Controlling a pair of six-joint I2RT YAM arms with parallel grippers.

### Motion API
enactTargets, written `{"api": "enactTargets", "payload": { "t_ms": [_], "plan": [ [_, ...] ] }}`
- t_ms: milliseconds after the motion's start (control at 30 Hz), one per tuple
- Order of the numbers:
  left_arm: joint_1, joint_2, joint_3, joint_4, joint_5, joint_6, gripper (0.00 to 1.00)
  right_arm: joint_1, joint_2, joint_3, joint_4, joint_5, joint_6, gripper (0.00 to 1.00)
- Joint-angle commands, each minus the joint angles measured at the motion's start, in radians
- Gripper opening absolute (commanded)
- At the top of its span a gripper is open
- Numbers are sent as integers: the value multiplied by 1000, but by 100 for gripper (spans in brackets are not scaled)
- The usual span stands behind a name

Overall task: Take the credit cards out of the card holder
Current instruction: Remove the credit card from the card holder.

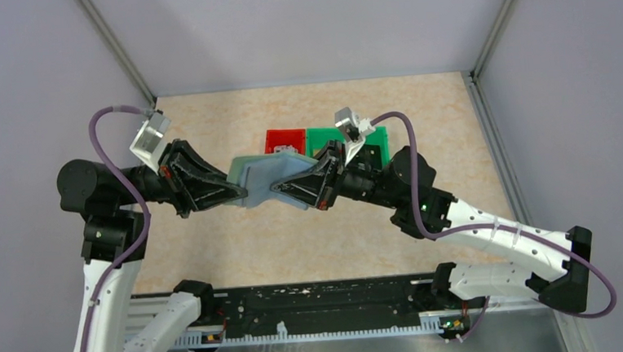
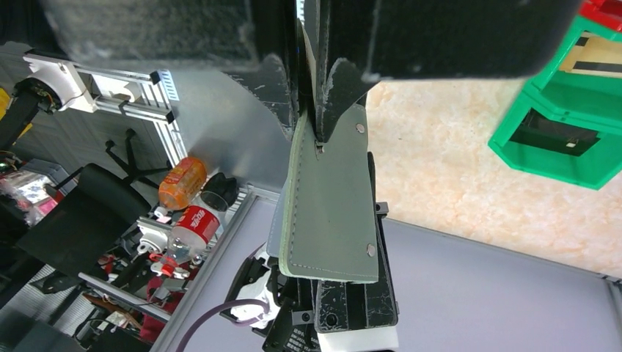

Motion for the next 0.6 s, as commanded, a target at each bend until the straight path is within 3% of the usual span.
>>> {"api": "enactTargets", "payload": {
  "t_ms": [0,100,167,300,567],
  "plan": [
    [-12,-10,-9,82,134,-98,8,-27,-21,21,87,55,0,0],
    [-12,-10,1,69,111,-72,3,-29,-25,20,84,48,0,0],
    [-12,-7,39,-26,62,15,0,-34,-30,19,81,41,-1,1],
    [-12,-15,112,-261,-106,254,0,-37,-52,10,81,36,1,44],
    [-12,-57,109,-345,-322,452,0,-37,-42,29,78,65,1,97]
  ]
}}
